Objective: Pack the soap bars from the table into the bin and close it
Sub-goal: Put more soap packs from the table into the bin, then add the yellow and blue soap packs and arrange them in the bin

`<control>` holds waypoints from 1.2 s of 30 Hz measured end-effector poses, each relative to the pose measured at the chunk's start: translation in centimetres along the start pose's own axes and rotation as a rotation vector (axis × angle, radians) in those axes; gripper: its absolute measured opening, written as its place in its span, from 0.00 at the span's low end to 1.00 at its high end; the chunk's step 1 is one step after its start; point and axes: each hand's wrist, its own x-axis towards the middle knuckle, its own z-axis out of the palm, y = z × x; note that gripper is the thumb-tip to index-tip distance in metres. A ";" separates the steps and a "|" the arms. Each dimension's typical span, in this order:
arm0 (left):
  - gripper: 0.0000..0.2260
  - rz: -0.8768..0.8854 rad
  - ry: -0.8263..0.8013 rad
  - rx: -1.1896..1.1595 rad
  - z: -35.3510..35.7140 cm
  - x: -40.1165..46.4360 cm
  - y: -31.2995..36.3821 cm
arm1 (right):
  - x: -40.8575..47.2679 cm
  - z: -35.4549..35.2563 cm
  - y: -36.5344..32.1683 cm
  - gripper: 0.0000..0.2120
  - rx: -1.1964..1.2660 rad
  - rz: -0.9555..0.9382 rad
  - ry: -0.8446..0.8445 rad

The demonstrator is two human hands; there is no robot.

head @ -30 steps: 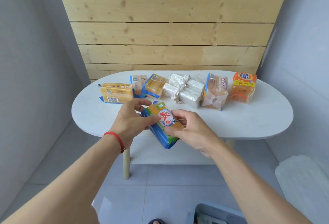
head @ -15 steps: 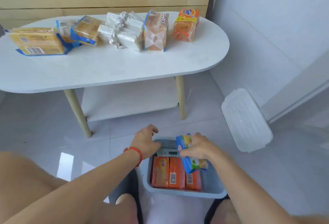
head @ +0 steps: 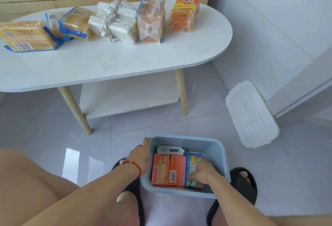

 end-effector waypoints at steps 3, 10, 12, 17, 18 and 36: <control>0.25 -0.008 -0.016 -0.003 -0.2 -0.1 -0.1 | -0.4 -0.5 0.1 0.39 -0.131 0.000 -0.100; 0.24 0.073 0.020 0.182 -6.0 -0.8 2.3 | -5.0 -5.1 -6.3 0.13 -0.318 -0.196 0.007; 0.23 0.175 0.166 0.209 -10.6 -1.2 3.4 | -7.7 -6.8 -9.9 0.14 -0.212 -0.393 0.031; 0.15 0.274 0.800 -0.206 -23.3 -2.6 4.0 | -15.6 -10.0 -22.5 0.09 0.165 -0.958 0.265; 0.13 0.253 0.896 -0.257 -25.7 -2.5 3.3 | -16.8 -10.4 -25.6 0.08 0.179 -1.050 0.343; 0.14 -0.181 1.208 -0.105 -34.0 3.9 -10.6 | -11.3 -9.3 -55.4 0.27 -0.619 -1.008 0.740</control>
